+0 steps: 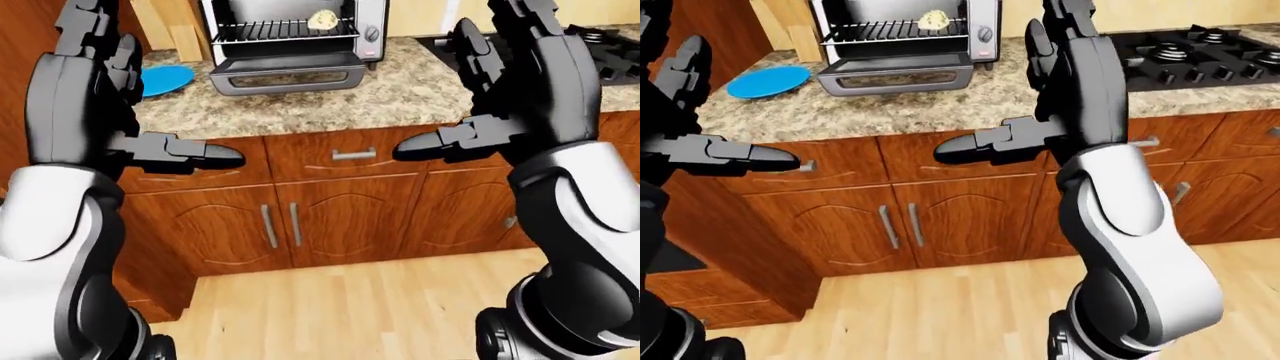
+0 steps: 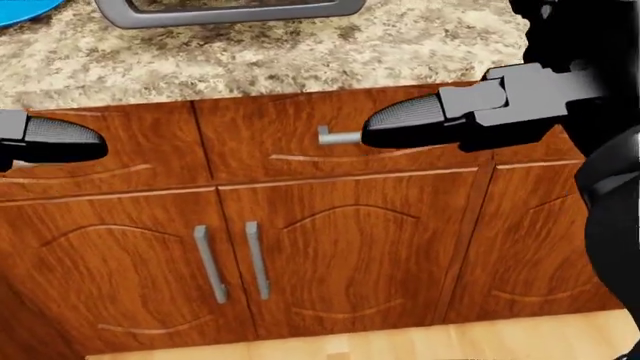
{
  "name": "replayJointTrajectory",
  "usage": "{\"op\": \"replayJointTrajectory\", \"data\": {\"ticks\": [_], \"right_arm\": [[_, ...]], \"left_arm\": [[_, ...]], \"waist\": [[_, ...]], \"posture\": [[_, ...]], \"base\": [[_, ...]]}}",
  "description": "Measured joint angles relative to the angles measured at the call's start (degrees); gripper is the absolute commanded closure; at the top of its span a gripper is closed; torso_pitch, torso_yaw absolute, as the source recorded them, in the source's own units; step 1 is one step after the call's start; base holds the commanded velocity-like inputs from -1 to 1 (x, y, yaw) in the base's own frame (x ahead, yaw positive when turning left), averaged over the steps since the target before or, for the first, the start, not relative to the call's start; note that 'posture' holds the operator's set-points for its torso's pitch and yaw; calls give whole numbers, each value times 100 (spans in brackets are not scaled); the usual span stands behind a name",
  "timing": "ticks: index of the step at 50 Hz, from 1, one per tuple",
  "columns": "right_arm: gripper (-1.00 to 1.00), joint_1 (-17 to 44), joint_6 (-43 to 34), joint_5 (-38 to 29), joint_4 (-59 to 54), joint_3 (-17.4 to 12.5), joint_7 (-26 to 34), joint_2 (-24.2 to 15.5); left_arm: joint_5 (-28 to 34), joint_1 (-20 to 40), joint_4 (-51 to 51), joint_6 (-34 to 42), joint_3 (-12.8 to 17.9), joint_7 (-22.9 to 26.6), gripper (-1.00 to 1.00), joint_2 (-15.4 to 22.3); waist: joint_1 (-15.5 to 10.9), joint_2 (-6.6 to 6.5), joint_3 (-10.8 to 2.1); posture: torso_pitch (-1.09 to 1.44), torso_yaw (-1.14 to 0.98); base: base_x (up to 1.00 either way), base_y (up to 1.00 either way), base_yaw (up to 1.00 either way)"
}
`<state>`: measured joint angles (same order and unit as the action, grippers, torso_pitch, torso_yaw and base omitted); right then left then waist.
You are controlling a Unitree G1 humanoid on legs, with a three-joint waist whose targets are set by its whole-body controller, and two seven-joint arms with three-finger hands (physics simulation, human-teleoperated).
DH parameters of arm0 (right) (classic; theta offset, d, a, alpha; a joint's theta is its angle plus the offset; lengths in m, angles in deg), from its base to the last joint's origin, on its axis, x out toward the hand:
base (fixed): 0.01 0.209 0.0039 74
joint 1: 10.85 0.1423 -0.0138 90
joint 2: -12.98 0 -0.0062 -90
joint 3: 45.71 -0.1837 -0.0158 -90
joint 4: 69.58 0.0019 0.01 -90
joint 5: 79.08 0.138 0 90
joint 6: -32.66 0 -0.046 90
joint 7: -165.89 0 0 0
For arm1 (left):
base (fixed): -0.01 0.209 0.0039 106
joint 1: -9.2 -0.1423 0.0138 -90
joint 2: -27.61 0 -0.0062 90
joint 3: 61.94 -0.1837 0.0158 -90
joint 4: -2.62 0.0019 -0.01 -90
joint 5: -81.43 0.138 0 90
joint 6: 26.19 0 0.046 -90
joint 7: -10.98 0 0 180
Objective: Pick the scone from the rack and place it on the plate on the counter.
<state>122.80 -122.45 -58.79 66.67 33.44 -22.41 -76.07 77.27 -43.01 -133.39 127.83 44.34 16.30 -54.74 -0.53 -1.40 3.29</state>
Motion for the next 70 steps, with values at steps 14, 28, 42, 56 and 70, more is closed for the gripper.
{"op": "replayJointTrajectory", "data": {"ticks": [14,28,42,56,70], "right_arm": [[-100,128,55,420,180,-184,-412,-169],[-100,18,215,651,158,-220,-535,-319],[-100,-66,245,699,159,-177,-570,-294],[-100,-27,373,1089,198,-190,-730,-361],[-100,-66,416,1156,-73,-205,-990,-495]], "left_arm": [[-115,178,-270,-62,73,-20,-100,118],[-127,98,-302,-20,65,-90,-100,123],[-83,145,-273,-28,36,0,-100,181],[12,165,-275,52,18,6,-100,173],[79,241,-55,85,-249,190,-100,123]], "waist": [[144,32,-66],[83,356,-11],[128,-253,-27],[16,-17,-33],[135,321,227]], "posture": [[0,0],[0,0],[0,0],[0,0],[0,0]], "base": [[15,41,0],[12,42,0],[23,45,0],[23,4,0],[3,0,0]]}}
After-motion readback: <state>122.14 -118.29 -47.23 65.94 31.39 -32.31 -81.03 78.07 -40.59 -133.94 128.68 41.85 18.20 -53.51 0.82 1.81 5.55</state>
